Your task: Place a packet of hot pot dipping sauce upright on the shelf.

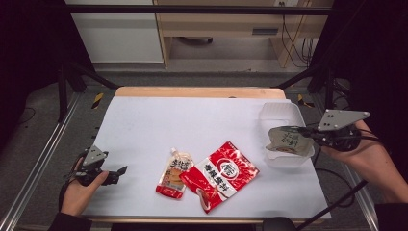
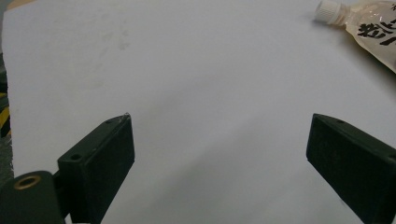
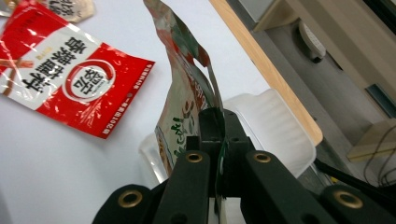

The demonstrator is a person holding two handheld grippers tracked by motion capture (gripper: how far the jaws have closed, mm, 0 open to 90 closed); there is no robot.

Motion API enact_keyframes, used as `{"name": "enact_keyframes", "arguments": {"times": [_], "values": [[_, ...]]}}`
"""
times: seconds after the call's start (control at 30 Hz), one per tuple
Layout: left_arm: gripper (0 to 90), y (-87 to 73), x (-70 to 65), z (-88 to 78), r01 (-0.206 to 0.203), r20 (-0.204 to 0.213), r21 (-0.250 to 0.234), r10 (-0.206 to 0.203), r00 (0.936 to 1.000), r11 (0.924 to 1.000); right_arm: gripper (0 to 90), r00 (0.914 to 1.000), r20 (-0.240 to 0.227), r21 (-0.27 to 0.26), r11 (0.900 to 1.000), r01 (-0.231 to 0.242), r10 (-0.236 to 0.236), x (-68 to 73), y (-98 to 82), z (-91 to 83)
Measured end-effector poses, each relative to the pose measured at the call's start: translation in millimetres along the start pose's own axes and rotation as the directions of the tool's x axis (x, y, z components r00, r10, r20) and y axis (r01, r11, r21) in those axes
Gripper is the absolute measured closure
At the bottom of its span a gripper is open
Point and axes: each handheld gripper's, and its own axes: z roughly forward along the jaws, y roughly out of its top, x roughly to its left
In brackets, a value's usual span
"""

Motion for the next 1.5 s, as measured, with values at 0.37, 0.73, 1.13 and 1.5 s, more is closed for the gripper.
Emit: {"name": "enact_keyframes", "arguments": {"times": [0.37, 0.73, 1.13, 1.5], "values": [[7.4, 0.0, -0.9, 0.8, -0.001, 0.0, 0.004, 0.001, 1.0, 1.0, 90.0, 0.9984, -0.055, 0.033, 0.999, 0.014, -0.012, -3.6, -4.1, 7.3], [7.5, -0.2, -0.7, 1.6, -0.002, 0.001, 0.008, 0.002, 1.0, 1.0, 90.0, 0.9957, -0.074, 0.058, 0.997, -0.051, 0.055, -11.0, -24.9, 31.2], [7.5, -0.1, -1.0, 1.2, -0.002, 0.0, 0.008, 0.002, 1.0, 1.0, 85.6, 0.9891, -0.051, 0.084, 0.988, -0.133, 0.138, -17.6, -44.1, 44.3], [7.5, 0.0, -1.8, 1.6, -0.007, 0.001, 0.011, 0.007, 1.0, 0.9999, 32.3, 0.9801, 0.045, 0.069, 0.978, -0.196, 0.193, -8.2, -33.1, 33.4]]}}
